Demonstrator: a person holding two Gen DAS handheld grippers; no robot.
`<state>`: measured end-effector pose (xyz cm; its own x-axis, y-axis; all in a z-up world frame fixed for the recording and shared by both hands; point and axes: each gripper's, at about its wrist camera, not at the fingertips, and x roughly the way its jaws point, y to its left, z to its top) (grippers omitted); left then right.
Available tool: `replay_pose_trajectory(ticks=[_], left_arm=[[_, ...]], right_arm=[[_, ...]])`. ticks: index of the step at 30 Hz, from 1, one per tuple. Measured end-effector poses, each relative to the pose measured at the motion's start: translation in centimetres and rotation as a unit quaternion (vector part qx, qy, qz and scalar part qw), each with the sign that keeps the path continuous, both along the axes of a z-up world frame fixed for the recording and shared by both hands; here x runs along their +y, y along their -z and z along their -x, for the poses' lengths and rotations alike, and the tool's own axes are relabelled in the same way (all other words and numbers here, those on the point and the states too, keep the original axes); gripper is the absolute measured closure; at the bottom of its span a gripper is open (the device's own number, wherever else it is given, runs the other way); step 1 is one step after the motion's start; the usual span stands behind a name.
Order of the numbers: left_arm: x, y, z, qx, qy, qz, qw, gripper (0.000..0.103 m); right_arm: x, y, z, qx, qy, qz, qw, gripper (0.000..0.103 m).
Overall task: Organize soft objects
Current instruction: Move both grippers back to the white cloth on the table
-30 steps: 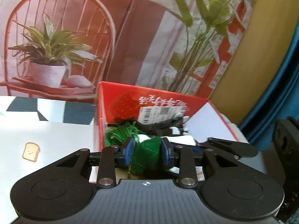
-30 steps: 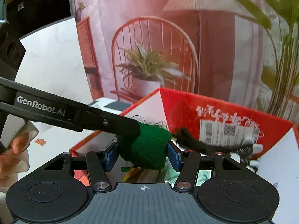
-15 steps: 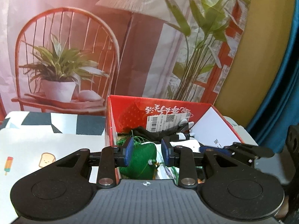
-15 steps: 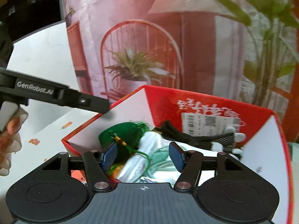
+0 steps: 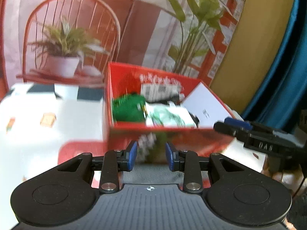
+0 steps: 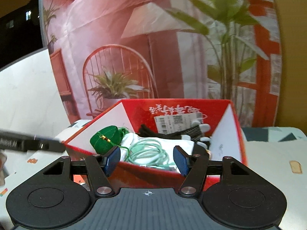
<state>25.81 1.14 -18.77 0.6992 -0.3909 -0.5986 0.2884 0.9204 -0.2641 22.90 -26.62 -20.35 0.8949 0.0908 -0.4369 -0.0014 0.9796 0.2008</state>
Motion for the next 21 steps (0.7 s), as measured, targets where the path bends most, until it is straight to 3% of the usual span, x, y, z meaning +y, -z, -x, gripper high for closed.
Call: replay_pose_trajectory(ticks=[7, 10, 13, 21], left_arm=[[-0.4, 3.7, 3.2, 0.048, 0.009, 0.011, 0.9988, 0.067], [-0.7, 5.3, 4.2, 0.066, 0.015, 0.009, 0.9977, 0.057], [-1.1, 6.4, 5.0, 0.079, 0.026, 0.006, 0.9965, 0.052], [-2.0, 8.9, 6.4, 0.103, 0.036, -0.013, 0.9939, 0.05]], right_arm=[[0.3, 1.2, 4.4, 0.008, 0.025, 0.02, 0.999, 0.046], [0.6, 2.2, 6.3, 0.018, 0.029, 0.022, 0.999, 0.046], [1.0, 3.7, 8.3, 0.038, 0.032, 0.014, 0.999, 0.046], [2.8, 7.5, 11.9, 0.098, 0.063, 0.02, 0.993, 0.046]])
